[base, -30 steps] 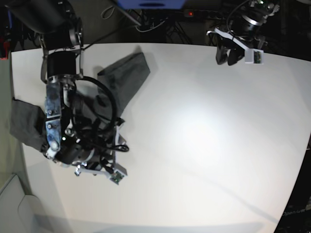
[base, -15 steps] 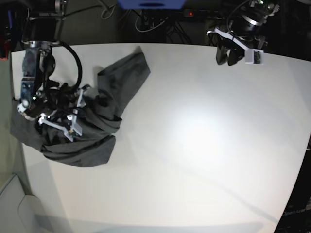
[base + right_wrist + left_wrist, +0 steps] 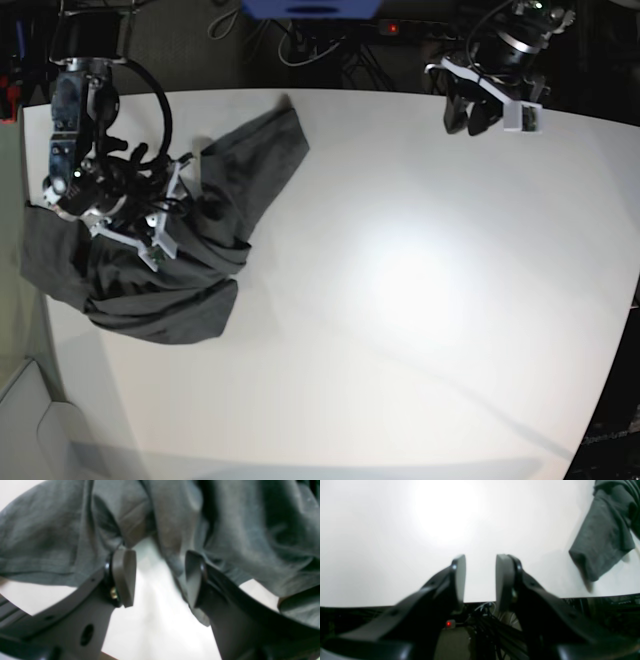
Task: Layout the t-shirt on the table in an organized manner, then fold the t-shirt properly
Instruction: 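Grasp the grey t-shirt fabric with the right gripper, then lift and drag the held shirt toward the table center with right gripper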
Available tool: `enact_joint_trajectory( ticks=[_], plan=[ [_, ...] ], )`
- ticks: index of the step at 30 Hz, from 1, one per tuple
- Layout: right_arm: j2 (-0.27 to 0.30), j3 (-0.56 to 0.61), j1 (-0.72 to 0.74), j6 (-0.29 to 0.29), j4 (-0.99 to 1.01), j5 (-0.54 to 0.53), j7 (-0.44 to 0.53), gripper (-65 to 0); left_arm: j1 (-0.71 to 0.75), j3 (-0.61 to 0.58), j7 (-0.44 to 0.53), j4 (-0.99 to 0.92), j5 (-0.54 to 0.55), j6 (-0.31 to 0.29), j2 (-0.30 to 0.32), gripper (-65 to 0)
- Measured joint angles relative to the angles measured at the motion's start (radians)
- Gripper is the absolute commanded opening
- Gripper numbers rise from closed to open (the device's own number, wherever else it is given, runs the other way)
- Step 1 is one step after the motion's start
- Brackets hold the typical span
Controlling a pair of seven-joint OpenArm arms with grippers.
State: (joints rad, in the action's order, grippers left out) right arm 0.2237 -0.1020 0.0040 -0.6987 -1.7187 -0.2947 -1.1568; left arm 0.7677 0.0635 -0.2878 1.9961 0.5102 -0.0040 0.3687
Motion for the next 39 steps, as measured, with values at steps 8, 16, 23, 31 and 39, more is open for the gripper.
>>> enact_joint_trajectory(
  ticks=[8, 16, 23, 31, 39],
  plan=[
    [0.006, 0.000, 0.013, 0.000, 0.103, 0.002, 0.069, -32.8, 0.003, 0.000, 0.000, 0.000, 0.000, 0.000, 0.000, -45.5],
    [0.038, -0.017, 0.056, -0.001, 0.112, 0.008, 0.060, -65.0, 0.032, 0.006, 0.001, 0.000, -0.001, 0.000, 0.000, -45.5],
    [-0.015, -0.099, 0.209, 0.002, -0.111, 0.005, -0.163, -65.0, 0.062, 0.010, 0.004, 0.000, 0.000, 0.000, 0.008, -45.5],
    [-0.212, 0.027, 0.311, 0.000, -0.275, -0.140, -0.261, -65.0, 0.098, 0.009, 0.008, 0.000, -0.001, 0.001, 0.010, -45.5],
    [-0.368, 0.371, 0.291, 0.000, -0.080, -0.189, -0.212, -64.9, 0.115, 0.009, 0.004, 0.000, 0.000, 0.000, 0.006, -45.6]
  ],
)
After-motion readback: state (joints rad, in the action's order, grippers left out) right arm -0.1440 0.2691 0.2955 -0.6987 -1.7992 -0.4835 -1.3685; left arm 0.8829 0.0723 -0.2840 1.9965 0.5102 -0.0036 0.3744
